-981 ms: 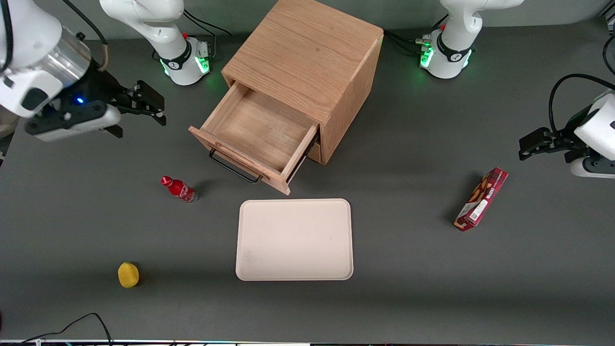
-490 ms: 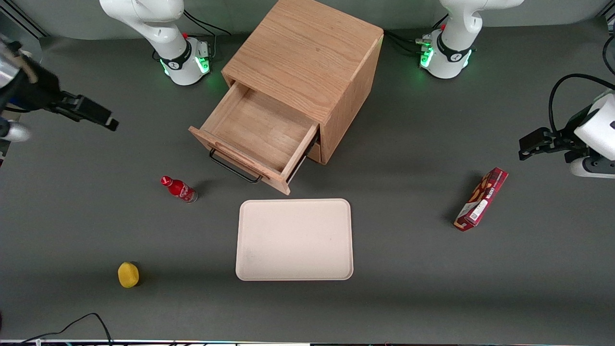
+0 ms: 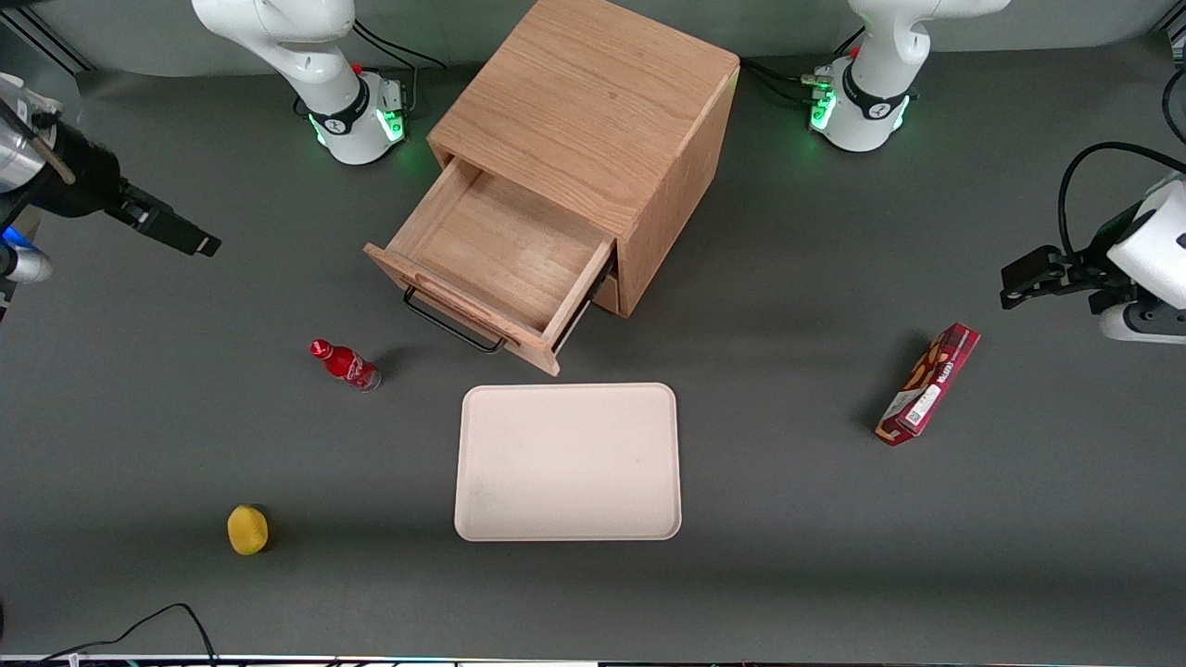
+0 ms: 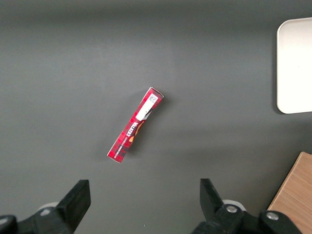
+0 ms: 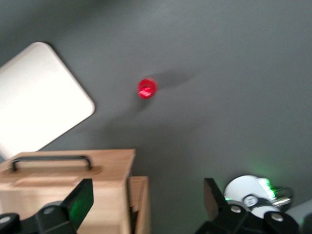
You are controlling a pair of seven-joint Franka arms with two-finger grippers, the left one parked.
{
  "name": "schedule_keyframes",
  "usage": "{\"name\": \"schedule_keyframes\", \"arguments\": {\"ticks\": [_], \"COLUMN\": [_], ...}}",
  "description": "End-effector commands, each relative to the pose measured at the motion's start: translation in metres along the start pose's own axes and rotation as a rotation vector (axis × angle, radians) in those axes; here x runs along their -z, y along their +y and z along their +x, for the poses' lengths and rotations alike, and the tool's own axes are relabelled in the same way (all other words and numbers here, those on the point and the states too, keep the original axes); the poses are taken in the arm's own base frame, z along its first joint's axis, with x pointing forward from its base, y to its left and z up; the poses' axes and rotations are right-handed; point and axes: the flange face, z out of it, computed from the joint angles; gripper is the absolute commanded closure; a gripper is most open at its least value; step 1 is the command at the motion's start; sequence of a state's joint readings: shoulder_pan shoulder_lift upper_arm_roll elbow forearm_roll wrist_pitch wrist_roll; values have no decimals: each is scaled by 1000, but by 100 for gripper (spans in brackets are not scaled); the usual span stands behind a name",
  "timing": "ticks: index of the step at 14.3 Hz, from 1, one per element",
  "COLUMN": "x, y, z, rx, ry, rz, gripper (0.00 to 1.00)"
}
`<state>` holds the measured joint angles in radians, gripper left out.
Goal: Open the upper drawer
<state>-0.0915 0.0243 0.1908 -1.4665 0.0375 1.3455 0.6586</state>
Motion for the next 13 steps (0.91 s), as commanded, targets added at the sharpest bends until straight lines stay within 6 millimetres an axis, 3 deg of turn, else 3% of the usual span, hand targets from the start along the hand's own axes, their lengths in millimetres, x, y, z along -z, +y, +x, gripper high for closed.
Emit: {"name": "schedule_keyframes", "arguments": {"ticks": [1, 3, 5, 9, 11, 13], "x": [-5, -8, -15, -22, -21, -17], "y": [-5, -8, 6, 45, 52, 55], "z": [-14, -9, 0, -13, -19, -12], "rx": [151, 265, 412, 467, 457, 446], "ry": [59, 73, 50, 56, 65, 68], "rz": [-83, -71, -70, -39, -37, -32], "gripper": [0, 0, 0, 0, 0, 0]}}
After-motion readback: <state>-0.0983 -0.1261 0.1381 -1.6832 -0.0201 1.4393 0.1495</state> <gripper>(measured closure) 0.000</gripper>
